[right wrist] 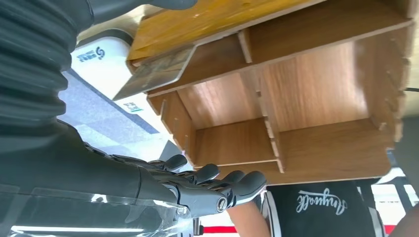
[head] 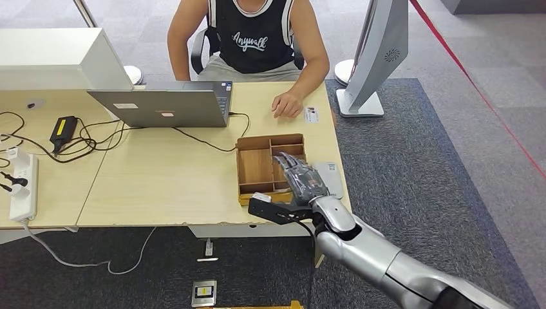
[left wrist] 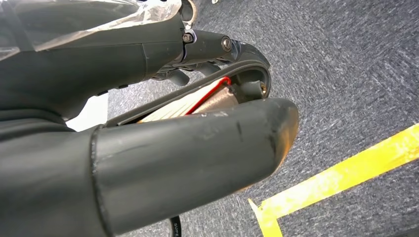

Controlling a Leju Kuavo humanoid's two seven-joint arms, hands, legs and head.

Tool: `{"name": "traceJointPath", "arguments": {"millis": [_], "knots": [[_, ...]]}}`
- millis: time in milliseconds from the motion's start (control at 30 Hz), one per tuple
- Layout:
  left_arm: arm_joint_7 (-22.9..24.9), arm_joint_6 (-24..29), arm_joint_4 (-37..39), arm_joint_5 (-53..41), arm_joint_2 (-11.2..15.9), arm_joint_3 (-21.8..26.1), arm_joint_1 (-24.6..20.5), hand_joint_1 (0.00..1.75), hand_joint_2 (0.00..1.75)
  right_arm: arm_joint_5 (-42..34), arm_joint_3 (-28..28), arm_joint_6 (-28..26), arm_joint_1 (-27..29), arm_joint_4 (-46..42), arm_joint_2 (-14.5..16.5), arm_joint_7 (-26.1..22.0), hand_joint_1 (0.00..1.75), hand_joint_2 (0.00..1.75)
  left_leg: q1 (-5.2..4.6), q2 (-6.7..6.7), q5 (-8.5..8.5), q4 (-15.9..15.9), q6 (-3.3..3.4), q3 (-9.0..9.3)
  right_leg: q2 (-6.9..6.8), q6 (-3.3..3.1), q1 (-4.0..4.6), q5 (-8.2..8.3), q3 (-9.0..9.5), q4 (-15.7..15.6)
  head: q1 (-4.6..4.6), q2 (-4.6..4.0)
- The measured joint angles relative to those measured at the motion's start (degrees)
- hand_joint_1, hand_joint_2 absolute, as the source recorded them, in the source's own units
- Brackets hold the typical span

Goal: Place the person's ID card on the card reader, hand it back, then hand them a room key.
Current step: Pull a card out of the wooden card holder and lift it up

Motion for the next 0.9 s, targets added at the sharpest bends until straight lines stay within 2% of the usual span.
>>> {"name": "traceJointPath", "arguments": {"millis": [667,900], "knots": [[0.33,-0.25,-0.17,0.30,0.30,0.00,-0.01,0.00,0.00,1.97,-0.21,-0.16,1.23,-2.56,-3.26,3.45,0.00,1.75,0.00,0.00,0.00,0.00,0.00,0.00,0.00,0.00,0.00,0.00,0.00,0.00,0.00,-0.01],[0.33,-0.06,-0.22,0.05,0.28,0.00,-0.02,0.00,0.00,4.77,-0.93,-2.43,2.14,-2.40,-3.68,5.70,0.00,1.75,0.00,0.00,0.00,0.00,0.00,-0.01,0.00,0.00,0.00,0.00,0.00,0.00,0.00,0.00]]}}
